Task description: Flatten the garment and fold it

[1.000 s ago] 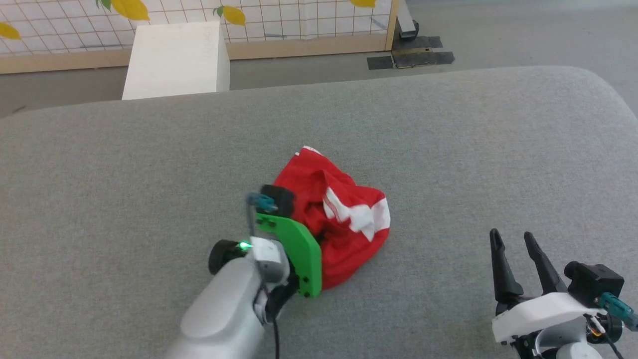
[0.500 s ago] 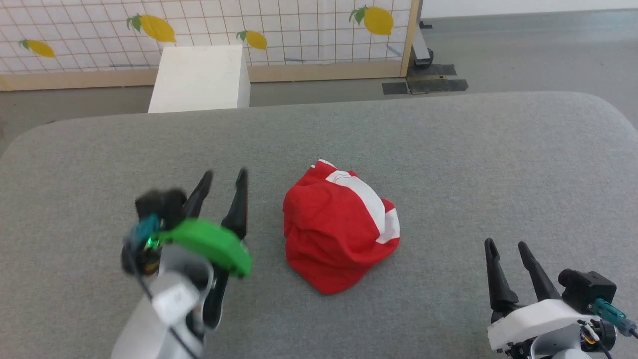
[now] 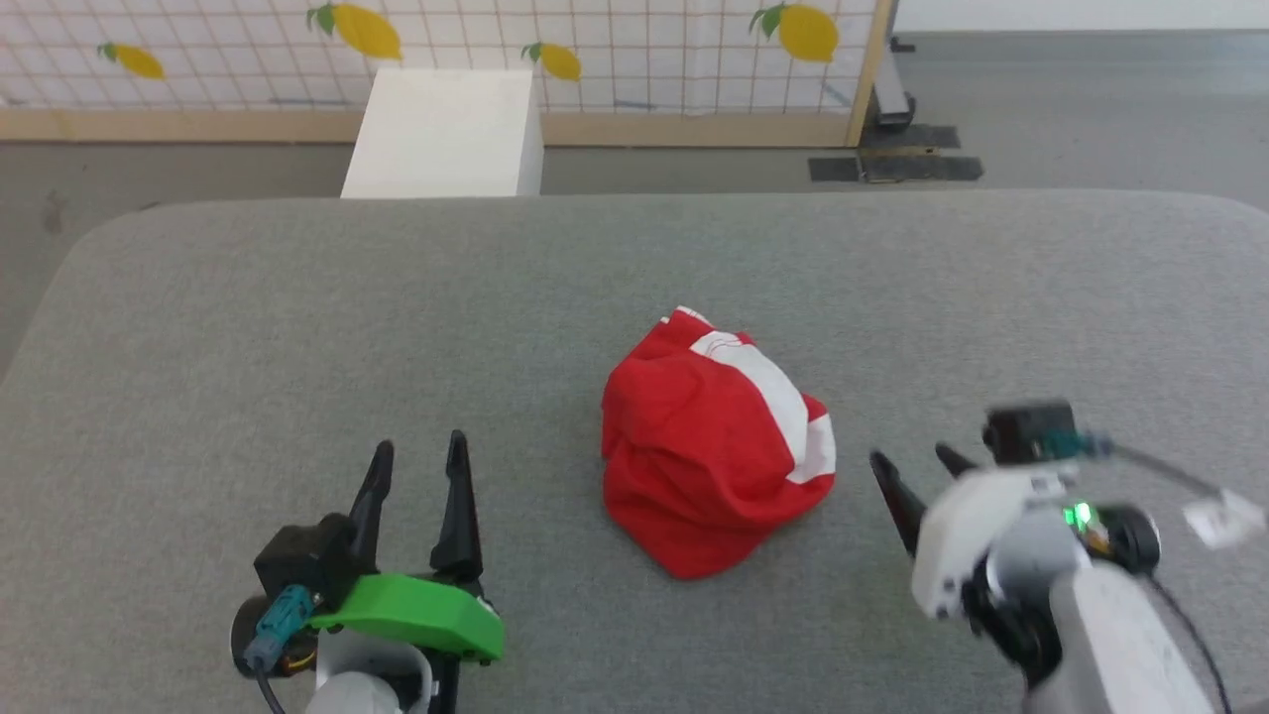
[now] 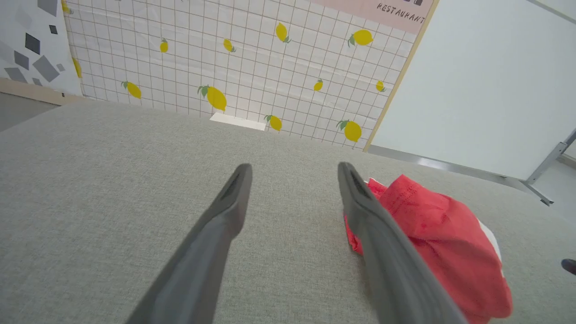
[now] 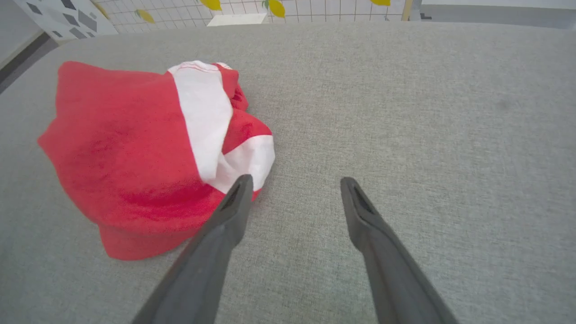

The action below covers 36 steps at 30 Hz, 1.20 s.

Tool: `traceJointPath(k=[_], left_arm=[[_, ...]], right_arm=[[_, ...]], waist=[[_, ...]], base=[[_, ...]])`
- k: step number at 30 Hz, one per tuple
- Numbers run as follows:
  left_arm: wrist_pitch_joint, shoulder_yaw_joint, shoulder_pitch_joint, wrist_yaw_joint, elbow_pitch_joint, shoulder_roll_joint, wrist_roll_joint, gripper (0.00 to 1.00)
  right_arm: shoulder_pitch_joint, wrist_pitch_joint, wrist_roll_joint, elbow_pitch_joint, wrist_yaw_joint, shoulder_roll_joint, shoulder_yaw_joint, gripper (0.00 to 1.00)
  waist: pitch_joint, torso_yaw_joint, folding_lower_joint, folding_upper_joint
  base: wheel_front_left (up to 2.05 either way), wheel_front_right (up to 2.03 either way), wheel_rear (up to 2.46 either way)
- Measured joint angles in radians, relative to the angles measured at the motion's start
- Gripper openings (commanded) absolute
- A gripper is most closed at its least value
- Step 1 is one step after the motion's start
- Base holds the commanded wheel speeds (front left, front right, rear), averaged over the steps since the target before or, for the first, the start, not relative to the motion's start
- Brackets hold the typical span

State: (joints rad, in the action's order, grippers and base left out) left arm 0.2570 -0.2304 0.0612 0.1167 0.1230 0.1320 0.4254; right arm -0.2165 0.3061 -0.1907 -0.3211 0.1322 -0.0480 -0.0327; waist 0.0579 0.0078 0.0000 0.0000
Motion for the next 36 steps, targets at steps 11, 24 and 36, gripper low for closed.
traceJointPath(k=[11,24,36], left_arm=[[0.0,0.022,0.022,-0.05,-0.033,-0.043,-0.049,1.0],[0.0,0.053,0.021,-0.075,-0.004,-0.066,-0.083,1.0],[0.001,0.067,0.0,-0.086,0.005,-0.072,-0.084,1.0]], right_arm=[[-0.18,0.27,0.091,-0.148,0.0,-0.001,-0.101,1.0],[-0.192,0.112,0.003,-0.151,0.0,-0.014,-0.026,0.0],[0.046,0.139,0.029,0.026,0.0,-0.005,0.368,1.0]], waist=[[0.082,0.083,0.0,0.0],[0.095,0.096,0.0,0.0],[0.035,0.02,0.0,0.0001]], base=[[0.0,0.0,0.0],[0.0,0.0,0.0],[0.0,0.0,0.0]])
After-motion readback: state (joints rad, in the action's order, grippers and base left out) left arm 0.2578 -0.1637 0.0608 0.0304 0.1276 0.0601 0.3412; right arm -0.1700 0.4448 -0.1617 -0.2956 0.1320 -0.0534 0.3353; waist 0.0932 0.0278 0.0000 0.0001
